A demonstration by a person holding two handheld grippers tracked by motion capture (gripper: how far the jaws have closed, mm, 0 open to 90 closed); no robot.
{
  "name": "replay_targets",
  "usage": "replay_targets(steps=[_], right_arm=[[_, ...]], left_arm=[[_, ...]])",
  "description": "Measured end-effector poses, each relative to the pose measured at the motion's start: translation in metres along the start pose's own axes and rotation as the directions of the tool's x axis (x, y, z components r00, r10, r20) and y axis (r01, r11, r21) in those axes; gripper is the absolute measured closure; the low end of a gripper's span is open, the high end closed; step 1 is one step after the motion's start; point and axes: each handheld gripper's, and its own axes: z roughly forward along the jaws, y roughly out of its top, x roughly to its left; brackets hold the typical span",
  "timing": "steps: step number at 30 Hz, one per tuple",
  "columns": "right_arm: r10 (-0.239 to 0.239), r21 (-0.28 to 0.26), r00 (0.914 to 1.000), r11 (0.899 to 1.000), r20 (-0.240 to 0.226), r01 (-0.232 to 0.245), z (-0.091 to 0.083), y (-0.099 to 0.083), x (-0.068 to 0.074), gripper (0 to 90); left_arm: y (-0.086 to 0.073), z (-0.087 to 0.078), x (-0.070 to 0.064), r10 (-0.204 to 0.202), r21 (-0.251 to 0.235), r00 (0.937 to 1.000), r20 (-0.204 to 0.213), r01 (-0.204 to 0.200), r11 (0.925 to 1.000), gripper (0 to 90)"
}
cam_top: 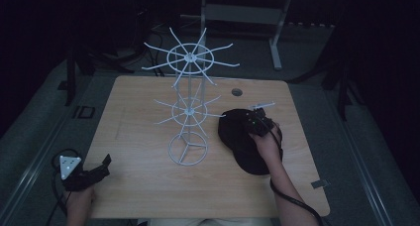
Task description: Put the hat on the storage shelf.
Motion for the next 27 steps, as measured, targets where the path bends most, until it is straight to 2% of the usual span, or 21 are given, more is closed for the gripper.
replay_targets(steps=[1, 6, 11, 19, 27], right_arm=[[0.003, -0.014, 0.9999, 1.0, -0.011, -0.003, -0.002, -0.001, -0.001, 81.7], [0.006, -0.076, 1.0, 0.997, -0.007, -0.007, -0.011, -0.003, -0.003, 83.9], [0.006, -0.142, 0.9999, 0.99, -0.008, -0.007, -0.025, -0.005, -0.005, 84.3], [0.023, -0.225, 0.9997, 0.974, 0.007, -0.021, -0.051, -0.011, -0.009, 84.4], [0.034, -0.301, 0.9994, 0.953, 0.011, -0.029, -0.083, -0.019, -0.016, 84.4]], left_arm=[[0.0, 0.0, 0.0, 0.0, 0.0, 1.0, 0.0, 0.0, 1.0, 1.4], [0.0, 0.0, 0.0, 0.0, -0.001, 1.0, -0.002, 0.0, 1.0, 1.4], [0.0, 0.0, 0.0, -0.001, 0.002, 1.0, -0.002, 0.001, 1.0, 1.4], [0.0, 0.0, 0.0, 0.0, -0.001, 1.0, -0.001, 0.0, 1.0, 1.4], [0.0, 0.0, 0.0, 0.0, 0.002, 1.0, -0.004, 0.0, 1.0, 1.4]])
